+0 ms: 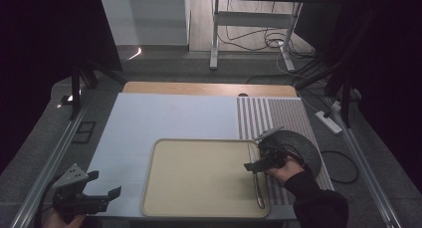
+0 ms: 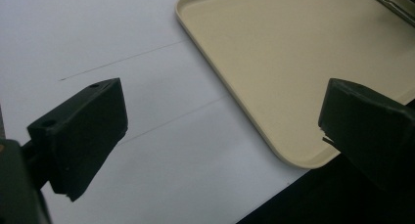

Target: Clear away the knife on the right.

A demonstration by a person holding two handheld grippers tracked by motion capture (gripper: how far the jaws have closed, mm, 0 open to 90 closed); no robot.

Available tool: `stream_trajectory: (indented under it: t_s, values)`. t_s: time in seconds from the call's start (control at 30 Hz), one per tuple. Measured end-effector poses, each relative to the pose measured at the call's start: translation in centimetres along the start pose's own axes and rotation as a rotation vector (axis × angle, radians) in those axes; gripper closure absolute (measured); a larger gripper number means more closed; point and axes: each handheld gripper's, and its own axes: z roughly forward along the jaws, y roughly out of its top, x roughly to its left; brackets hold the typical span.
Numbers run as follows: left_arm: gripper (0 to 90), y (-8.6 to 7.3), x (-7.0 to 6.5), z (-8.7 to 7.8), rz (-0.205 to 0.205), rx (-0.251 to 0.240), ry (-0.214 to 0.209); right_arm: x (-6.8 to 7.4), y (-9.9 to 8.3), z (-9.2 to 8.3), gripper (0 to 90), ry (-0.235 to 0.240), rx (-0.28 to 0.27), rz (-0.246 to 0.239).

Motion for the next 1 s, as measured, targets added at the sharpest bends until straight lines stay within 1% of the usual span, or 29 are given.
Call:
stream_trajectory:
  t_s: [0.07, 0.17, 0.27, 0.43, 0.6, 0.73, 0.77, 1.0]
  values:
    - [3.9, 0.0, 0.0, 0.0, 0.000, 0.000, 0.000, 0.0, -0.2, -0.1, 0.6, -0.006, -0.010, 0.004]
    - [3.9, 0.0, 0.0, 0.0, -0.001, 0.000, 0.000, -0.1, -0.6, -0.4, 0.6, -0.007, -0.014, 0.012]
    - [3.9, 0.0, 0.0, 0.0, -0.002, -0.001, 0.000, 0.0, -1.0, -0.7, 0.5, -0.022, -0.018, 0.014]
    - [3.8, 0.0, 0.0, 0.0, -0.002, -0.002, 0.000, 0.0, -1.9, -1.7, 0.5, -0.047, -0.054, 0.027]
    - [3.9, 0.0, 0.0, 0.0, -0.003, -0.001, 0.000, 0.1, -3.0, -2.9, 0.4, -0.065, -0.082, 0.056]
    - [3.9, 0.0, 0.0, 0.0, -0.003, -0.001, 0.000, 0.2, -3.9, -3.7, 0.0, -0.095, -0.098, 0.072]
    - [3.9, 0.0, 0.0, 0.0, -0.003, -0.002, 0.000, 0.2, -4.2, -4.0, 0.0, -0.102, -0.103, 0.083]
    - [3.9, 0.0, 0.0, 0.0, -0.003, -0.002, 0.001, -0.1, -5.8, -5.0, 0.0, -0.115, -0.132, 0.113]
